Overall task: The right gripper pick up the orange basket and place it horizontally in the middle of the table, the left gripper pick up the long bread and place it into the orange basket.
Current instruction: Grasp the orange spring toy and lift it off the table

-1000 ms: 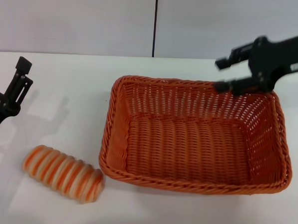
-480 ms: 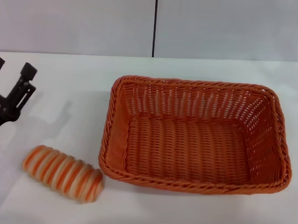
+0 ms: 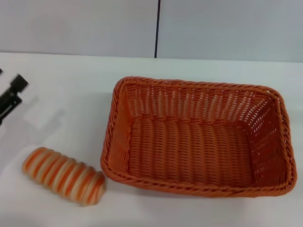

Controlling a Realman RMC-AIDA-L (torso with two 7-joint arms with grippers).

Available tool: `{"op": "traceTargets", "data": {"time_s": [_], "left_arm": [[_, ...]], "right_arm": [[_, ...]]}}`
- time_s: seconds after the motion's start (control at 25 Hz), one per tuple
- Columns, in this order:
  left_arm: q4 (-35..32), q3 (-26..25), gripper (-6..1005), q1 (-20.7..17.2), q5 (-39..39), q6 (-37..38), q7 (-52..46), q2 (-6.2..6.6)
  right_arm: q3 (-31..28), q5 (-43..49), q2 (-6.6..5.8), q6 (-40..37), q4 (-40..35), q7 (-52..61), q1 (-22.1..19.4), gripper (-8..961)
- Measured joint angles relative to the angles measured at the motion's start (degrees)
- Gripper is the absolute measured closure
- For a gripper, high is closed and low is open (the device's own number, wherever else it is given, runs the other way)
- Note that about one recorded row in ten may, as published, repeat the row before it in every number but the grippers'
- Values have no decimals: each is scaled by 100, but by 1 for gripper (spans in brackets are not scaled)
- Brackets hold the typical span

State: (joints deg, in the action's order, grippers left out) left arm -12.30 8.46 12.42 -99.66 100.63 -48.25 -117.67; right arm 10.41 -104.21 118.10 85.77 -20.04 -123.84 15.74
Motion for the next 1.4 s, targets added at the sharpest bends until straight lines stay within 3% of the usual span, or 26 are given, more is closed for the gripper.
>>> {"op": "traceTargets", "data": {"time_s": [0.12,0.36,0.56,0.96,1.4], "left_arm": [[-611,660,188,-52,-2,35,-594,28],[-1099,1218,188,-232,-216,20,-893,84],[-1111,1216,188,-318,-697,-250,-897,100],[-1082,1224,189,-549,-910,-612,-898,108],[-1084,1249,189,-557,-1173,-869,-898,85]], "right_arm": [[-97,6,5,-39,76,1,-80,395],[-228,-5,9,-125,140,6,-95,394],[-378,-14,10,-326,219,7,-54,393],[-319,12,11,-494,321,-6,107,395],[-300,26,11,-545,372,3,210,393]]}}
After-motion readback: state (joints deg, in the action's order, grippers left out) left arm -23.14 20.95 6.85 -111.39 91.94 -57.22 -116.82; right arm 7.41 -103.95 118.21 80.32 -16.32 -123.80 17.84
